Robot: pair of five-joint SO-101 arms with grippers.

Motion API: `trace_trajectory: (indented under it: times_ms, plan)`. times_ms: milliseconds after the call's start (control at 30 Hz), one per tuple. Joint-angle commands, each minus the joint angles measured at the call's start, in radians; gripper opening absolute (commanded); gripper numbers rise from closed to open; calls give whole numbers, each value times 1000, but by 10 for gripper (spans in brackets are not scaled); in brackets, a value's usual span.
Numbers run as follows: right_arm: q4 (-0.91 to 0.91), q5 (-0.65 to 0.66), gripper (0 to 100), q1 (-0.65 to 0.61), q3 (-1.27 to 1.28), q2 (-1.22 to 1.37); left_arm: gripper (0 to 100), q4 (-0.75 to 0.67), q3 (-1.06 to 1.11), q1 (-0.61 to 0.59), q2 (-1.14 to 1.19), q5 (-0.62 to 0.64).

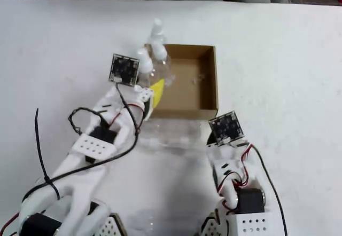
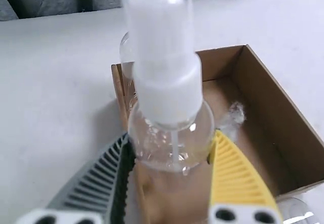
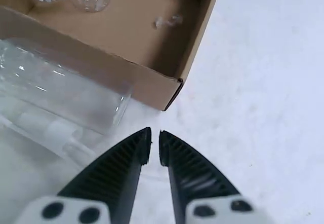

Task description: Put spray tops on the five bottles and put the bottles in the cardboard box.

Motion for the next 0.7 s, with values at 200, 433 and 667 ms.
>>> trace_trajectory:
  times_ms: [200,433,667]
  plan:
    - [4,34,16,12,-8,-4,24,-81,3,13,64,-14]
    - [5,37,16,12,-8,-4,24,-157,-3,8,151,-14]
    - [5,41,16,12,-8,-4,24,-161,-2,15,194,-15]
